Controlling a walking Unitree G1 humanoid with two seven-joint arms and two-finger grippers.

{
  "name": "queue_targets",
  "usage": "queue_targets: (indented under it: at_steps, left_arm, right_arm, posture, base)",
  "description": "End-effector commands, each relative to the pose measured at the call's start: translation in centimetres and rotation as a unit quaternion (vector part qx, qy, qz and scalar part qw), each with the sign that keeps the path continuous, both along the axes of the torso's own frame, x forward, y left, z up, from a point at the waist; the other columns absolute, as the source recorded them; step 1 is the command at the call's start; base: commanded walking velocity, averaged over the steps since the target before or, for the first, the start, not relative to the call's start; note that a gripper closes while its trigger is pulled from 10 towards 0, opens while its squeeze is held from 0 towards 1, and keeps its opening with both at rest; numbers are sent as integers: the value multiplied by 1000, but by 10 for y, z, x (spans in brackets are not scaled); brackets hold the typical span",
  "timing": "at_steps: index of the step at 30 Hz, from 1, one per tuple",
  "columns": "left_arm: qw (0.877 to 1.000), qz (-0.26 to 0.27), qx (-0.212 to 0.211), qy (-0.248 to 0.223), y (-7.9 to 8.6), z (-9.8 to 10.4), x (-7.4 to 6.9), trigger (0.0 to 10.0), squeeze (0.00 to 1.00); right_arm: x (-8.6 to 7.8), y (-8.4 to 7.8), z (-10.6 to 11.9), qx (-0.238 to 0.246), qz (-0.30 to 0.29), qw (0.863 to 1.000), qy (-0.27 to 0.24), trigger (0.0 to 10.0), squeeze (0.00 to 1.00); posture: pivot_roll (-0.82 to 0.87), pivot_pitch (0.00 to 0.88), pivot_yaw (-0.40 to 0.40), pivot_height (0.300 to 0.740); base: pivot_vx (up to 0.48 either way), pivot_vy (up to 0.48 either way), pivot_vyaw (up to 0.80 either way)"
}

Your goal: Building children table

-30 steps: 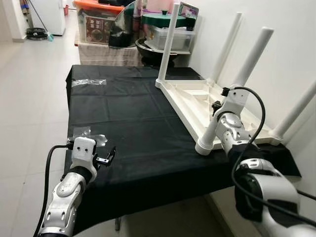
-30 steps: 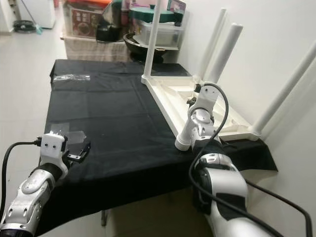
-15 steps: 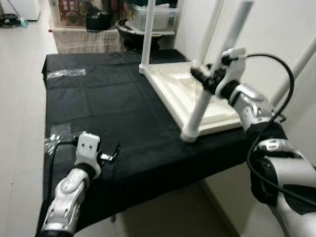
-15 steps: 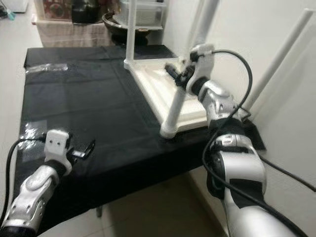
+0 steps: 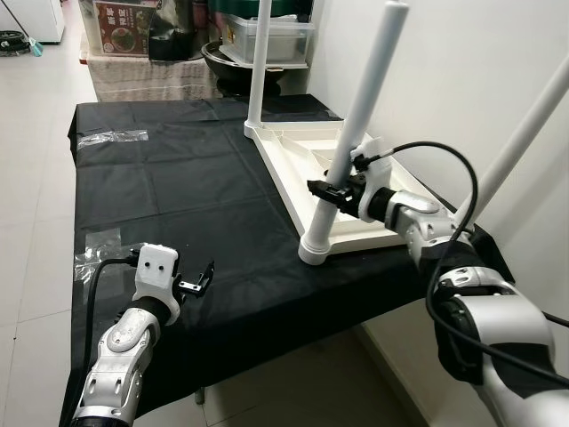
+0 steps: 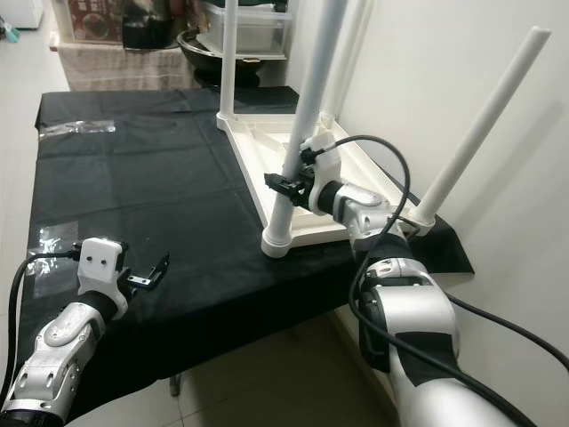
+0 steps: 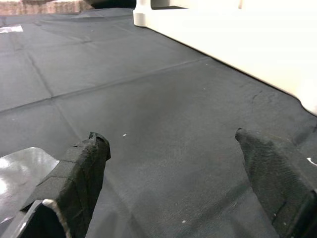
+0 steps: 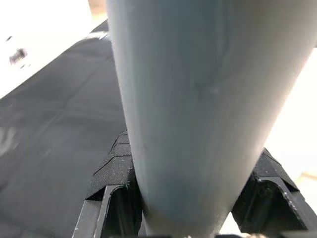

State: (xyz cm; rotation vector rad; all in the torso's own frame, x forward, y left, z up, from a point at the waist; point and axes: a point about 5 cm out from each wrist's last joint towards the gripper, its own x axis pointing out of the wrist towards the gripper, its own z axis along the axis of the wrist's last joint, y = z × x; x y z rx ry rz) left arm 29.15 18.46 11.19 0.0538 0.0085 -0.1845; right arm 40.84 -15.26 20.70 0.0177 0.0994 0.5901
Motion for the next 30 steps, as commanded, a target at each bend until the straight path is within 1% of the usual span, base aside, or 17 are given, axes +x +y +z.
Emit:
queue_targets:
  at_steps: [1,3,5,6,7,10,11,14,15,18,19,22,23,24,25,29,30]
  left_arm:
    - [1000,-2,4,2,0,0,-1,10000,0]
    - [1000,-3,3,2,-2,-1,-1,10000,0]
    - [1000,-5,1,3,-4,-2,-1,10000,0]
    - [1000,-5,1,3,-4,-2,-1,10000,0]
    - [1000,-6,1,3,-6,-2,-1,10000,0]
    - [1000,-8,0,3,-6,-1,-1,10000,0]
    - [1000,-8,0,3,-5,-1,-1,10000,0]
    - [1000,-8,1,3,-4,-1,-1,10000,0]
    - [1000,-12,4,5,-4,-1,0,10000,0]
    - [1000,-14,5,5,-4,-2,1,10000,0]
    - [1000,-14,5,4,-4,-1,3,10000,0]
    - [1000,-15,5,2,-4,1,4,10000,0]
    - [1000,-14,4,0,-4,1,5,10000,0]
    - [1000,-14,4,0,-4,1,5,10000,0]
    - [1000,-14,4,-1,-4,1,5,10000,0]
    - [1000,-12,4,0,-2,0,4,10000,0]
    - [1000,-13,4,0,-3,-1,4,10000,0]
  right_arm:
    - [1,-3,-8,4,-43,999,10,0,0]
    - [4,-24,-22,1,-223,973,64,0,0]
    - [-7,-58,-47,-60,-410,904,109,0,0]
    - [-7,-58,-47,-60,-410,904,109,0,0]
    - [-19,-76,-65,-74,-490,859,130,0,0]
    - [-27,-76,-81,-85,-519,839,143,0,0]
    - [-29,-73,-84,-96,-523,835,142,10000,0]
    - [-26,-60,-85,-96,-501,849,140,10000,0]
    - [-14,-29,-64,-55,-424,900,89,10000,0]
    - [-7,-19,-41,-11,-394,918,47,10000,0]
    - [-3,-29,-26,-13,-405,914,28,10000,1000]
    - [1,-41,-10,-19,-422,906,10,10000,1000]
    - [5,-58,11,-46,-425,904,-18,10000,812]
    - [5,-58,11,-46,-425,904,-18,10000,812]
    - [7,-63,23,-29,-397,917,-27,10000,0]
    - [9,-59,43,48,-273,959,-55,10000,0]
    - [5,-53,41,55,-158,983,-70,10000,0]
  posture:
    - [83,0,-155,740]
    - [77,0,-149,740]
    - [71,0,-145,740]
    - [71,0,-145,740]
    - [75,0,-148,740]
    - [73,0,-142,740]
    - [73,0,-142,740]
    - [65,0,-128,740]
    - [56,0,-120,740]
    - [53,0,-119,740]
    - [51,0,-119,740]
    - [51,0,-119,740]
    - [55,0,-124,740]
    - [55,0,-124,740]
    - [57,0,-126,740]
    - [52,0,-122,740]
    - [58,0,-126,740]
  base:
    - [0,0,0]
    - [0,0,0]
    - [0,0,0]
    - [0,0,0]
    - [0,0,0]
    - [0,0,0]
    - [0,0,0]
    - [0,0,0]
    - [0,0,0]
    - [0,0,0]
    - [0,0,0]
    - [0,0,0]
    - [0,0,0]
    - [0,0,0]
    - [0,0,0]
    - [0,0,0]
    - [0,0,0]
